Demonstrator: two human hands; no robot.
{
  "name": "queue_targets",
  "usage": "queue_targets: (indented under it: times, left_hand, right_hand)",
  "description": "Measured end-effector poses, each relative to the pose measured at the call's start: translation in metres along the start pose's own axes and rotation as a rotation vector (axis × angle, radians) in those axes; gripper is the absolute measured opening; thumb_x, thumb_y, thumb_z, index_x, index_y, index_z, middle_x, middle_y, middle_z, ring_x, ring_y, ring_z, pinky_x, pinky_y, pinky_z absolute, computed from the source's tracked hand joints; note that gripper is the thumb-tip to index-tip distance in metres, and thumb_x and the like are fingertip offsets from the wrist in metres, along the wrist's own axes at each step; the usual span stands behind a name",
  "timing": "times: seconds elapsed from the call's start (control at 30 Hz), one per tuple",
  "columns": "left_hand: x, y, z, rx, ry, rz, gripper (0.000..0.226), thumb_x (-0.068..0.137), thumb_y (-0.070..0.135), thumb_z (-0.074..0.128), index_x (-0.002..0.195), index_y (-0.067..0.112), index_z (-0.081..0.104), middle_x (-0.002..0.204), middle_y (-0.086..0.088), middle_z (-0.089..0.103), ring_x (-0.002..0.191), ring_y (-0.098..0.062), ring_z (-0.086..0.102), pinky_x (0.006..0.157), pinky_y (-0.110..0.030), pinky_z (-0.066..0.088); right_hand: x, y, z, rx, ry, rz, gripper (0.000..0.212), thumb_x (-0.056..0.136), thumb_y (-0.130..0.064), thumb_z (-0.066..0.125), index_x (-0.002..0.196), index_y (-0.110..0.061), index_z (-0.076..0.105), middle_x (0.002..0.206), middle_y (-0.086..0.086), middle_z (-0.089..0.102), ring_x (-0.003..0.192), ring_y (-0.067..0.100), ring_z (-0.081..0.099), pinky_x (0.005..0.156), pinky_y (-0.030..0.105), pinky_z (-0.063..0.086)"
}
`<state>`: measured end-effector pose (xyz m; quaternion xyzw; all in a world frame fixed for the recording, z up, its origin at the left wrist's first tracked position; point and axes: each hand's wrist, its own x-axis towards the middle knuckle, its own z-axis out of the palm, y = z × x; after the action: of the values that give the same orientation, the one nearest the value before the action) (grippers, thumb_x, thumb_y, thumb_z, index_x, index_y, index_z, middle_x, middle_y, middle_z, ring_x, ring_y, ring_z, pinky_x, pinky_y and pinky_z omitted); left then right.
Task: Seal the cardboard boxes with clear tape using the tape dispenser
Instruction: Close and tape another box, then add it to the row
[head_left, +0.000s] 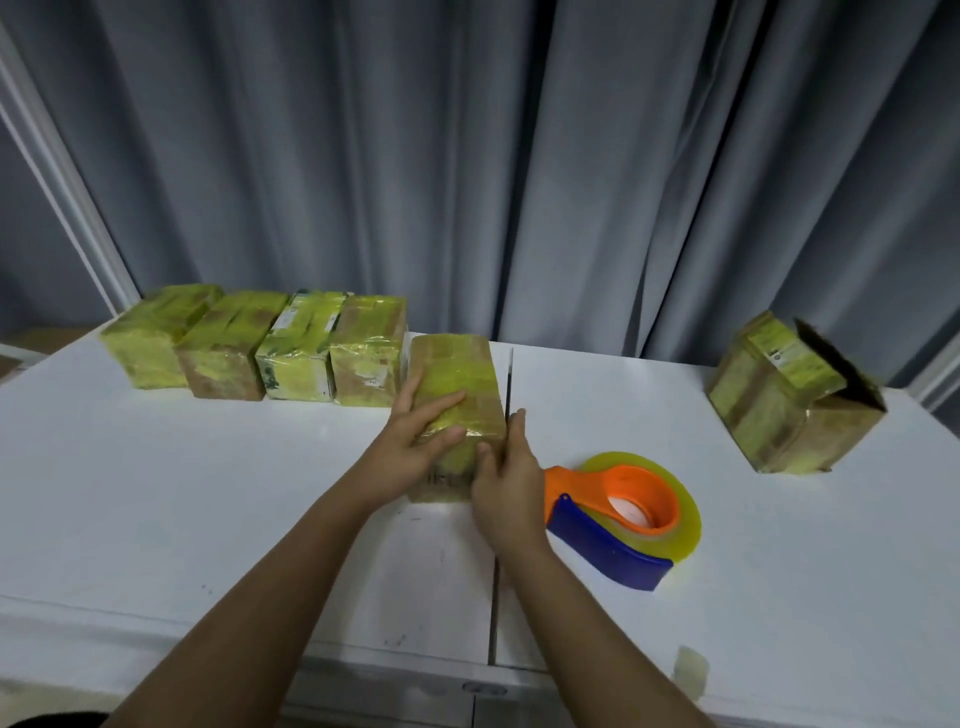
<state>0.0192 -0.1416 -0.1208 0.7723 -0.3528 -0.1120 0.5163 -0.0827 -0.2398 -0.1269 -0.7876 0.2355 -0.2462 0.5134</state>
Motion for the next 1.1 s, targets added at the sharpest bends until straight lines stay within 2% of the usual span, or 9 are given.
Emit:
queue_targets:
  times: [0.17,0.33,0.4,0.5,0.6,0.8,0.93,1.03,1.1]
  left_hand:
    - [0.0,0.002,0.002,0.027,0.013,-0.028,0.042,0.093,0.031,0.055,0.134,0.032,0.048,0.158,0.01,-0.003,0.131,0.007,0.006,0.105,-0.018,0.023]
    - [0.0,0.005,-0.001,0.048,-0.011,-0.032,0.042,0.092,0.03,0.056,0.133,0.033,0.048,0.158,0.007,-0.002,0.131,0.005,0.006,0.111,-0.023,0.022]
    - [0.001,0.006,-0.002,0.044,-0.02,-0.036,0.043,0.092,0.028,0.057,0.134,0.031,0.049,0.158,0.006,-0.001,0.13,0.006,0.006,0.108,-0.019,0.021]
    - [0.002,0.007,-0.003,0.021,-0.024,-0.038,0.043,0.092,0.027,0.057,0.134,0.03,0.049,0.158,0.006,-0.002,0.13,0.007,0.005,0.109,-0.019,0.019]
    - [0.001,0.007,-0.003,0.008,-0.02,-0.039,0.041,0.093,0.027,0.057,0.133,0.031,0.05,0.158,0.007,-0.001,0.131,0.007,0.004,0.112,-0.022,0.018]
    - [0.004,0.003,-0.005,0.007,-0.022,-0.009,0.036,0.095,0.025,0.052,0.131,0.031,0.051,0.158,0.006,0.002,0.132,0.007,0.007,0.106,-0.018,0.015]
    - [0.004,0.004,-0.007,0.011,-0.059,0.012,0.035,0.095,0.026,0.053,0.13,0.031,0.053,0.159,0.008,0.003,0.14,0.0,0.006,0.108,-0.02,0.017]
    - [0.004,0.01,-0.013,0.009,-0.107,-0.024,0.041,0.095,0.028,0.053,0.136,0.029,0.049,0.159,0.011,0.001,0.143,-0.003,0.004,0.108,-0.02,0.017]
    - [0.004,0.013,-0.015,-0.014,-0.139,-0.036,0.052,0.094,0.03,0.053,0.144,0.033,0.036,0.158,0.013,-0.005,0.142,-0.001,0.0,0.109,-0.02,0.018]
  right_hand:
    - [-0.018,0.017,0.025,0.131,-0.104,-0.102,0.086,0.094,-0.008,0.041,0.137,-0.047,-0.023,0.162,-0.002,-0.004,0.148,0.011,0.008,0.119,0.041,0.023]
    - [-0.034,0.036,0.022,-0.395,-0.243,-0.219,0.093,0.086,0.008,0.044,0.146,-0.022,-0.02,0.139,-0.008,-0.048,0.145,0.018,-0.023,0.117,0.032,0.025]
    - [-0.037,0.034,0.013,-0.388,-0.239,-0.207,0.087,0.088,0.007,0.045,0.151,-0.02,-0.009,0.145,-0.01,-0.039,0.147,0.014,-0.014,0.114,0.023,0.029]
    - [-0.036,0.027,-0.003,-0.132,0.064,-0.265,0.071,0.084,0.013,0.042,0.147,-0.018,0.033,0.157,-0.006,0.019,0.139,0.005,0.029,0.098,0.011,0.04]
    - [-0.018,0.009,-0.005,0.174,0.196,-0.219,0.046,0.084,0.017,0.039,0.105,-0.02,0.058,0.106,0.0,0.057,0.094,0.003,0.057,0.081,0.017,0.048]
    - [0.005,0.008,0.006,0.512,0.042,0.093,0.042,0.087,0.018,0.034,0.077,-0.01,0.064,0.083,0.008,0.066,0.078,0.015,0.065,0.072,0.023,0.054]
    - [-0.004,0.01,0.004,0.352,0.108,0.11,0.036,0.085,0.015,0.04,0.075,-0.013,0.059,0.078,0.007,0.063,0.076,0.017,0.06,0.069,0.025,0.05]
    - [0.013,-0.001,-0.018,0.027,0.146,-0.166,0.034,0.081,0.005,0.054,0.101,-0.022,0.057,0.112,-0.007,0.051,0.098,0.007,0.049,0.085,0.02,0.042]
    - [0.025,0.001,-0.028,-0.118,-0.162,-0.167,0.059,0.087,-0.008,0.06,0.14,-0.026,0.041,0.145,-0.01,0.025,0.132,0.004,0.026,0.108,0.019,0.026]
